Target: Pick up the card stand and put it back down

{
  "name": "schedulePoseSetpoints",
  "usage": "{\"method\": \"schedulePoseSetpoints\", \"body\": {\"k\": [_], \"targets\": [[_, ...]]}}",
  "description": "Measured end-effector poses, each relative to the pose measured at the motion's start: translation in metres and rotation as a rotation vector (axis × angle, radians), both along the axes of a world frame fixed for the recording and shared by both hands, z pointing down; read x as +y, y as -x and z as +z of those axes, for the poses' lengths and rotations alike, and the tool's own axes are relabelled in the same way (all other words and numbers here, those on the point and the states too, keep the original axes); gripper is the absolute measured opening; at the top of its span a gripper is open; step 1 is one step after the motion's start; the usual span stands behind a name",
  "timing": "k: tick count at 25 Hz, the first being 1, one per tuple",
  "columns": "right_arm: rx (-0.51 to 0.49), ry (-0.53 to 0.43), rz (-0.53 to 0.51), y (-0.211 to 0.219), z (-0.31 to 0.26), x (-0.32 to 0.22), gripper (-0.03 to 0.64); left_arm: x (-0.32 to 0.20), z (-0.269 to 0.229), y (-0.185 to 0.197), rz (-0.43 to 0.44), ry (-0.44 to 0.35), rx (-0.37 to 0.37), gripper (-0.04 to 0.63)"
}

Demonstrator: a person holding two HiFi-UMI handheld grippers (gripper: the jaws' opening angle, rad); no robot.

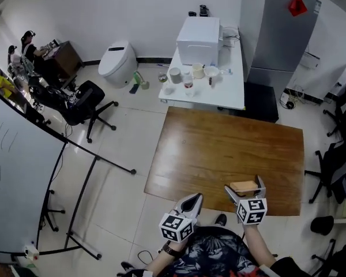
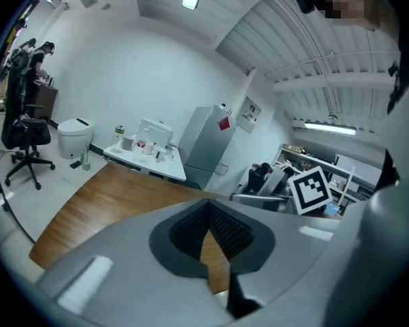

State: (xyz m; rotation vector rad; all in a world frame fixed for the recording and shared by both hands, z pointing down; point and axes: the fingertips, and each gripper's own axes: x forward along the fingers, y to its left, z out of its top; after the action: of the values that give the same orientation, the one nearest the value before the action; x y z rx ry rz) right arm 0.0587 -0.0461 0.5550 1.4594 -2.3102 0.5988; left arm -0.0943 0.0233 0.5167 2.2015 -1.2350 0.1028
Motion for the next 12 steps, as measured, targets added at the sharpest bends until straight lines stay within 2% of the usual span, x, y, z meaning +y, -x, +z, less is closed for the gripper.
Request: {"method": "schedulePoseSetpoints", "body": {"k": [4, 8, 12], "targets": [[-0.001, 0.030, -0.137, 0.091, 0.036, -0.046, 0.580, 0.018, 0.002, 0.038, -0.068, 0.030, 0.003, -0.003], [0.017, 0.087, -0.245, 0.178, 0.108, -0.083, 0.580, 0.047, 0.005, 0.090, -0.160, 0.053, -0.021, -0.003], [0.138, 0.190, -0.282, 0.222, 0.198, -0.110, 0.580, 0.072, 0.013, 0.132, -0.212, 0.076, -0.053, -0.003]]}}
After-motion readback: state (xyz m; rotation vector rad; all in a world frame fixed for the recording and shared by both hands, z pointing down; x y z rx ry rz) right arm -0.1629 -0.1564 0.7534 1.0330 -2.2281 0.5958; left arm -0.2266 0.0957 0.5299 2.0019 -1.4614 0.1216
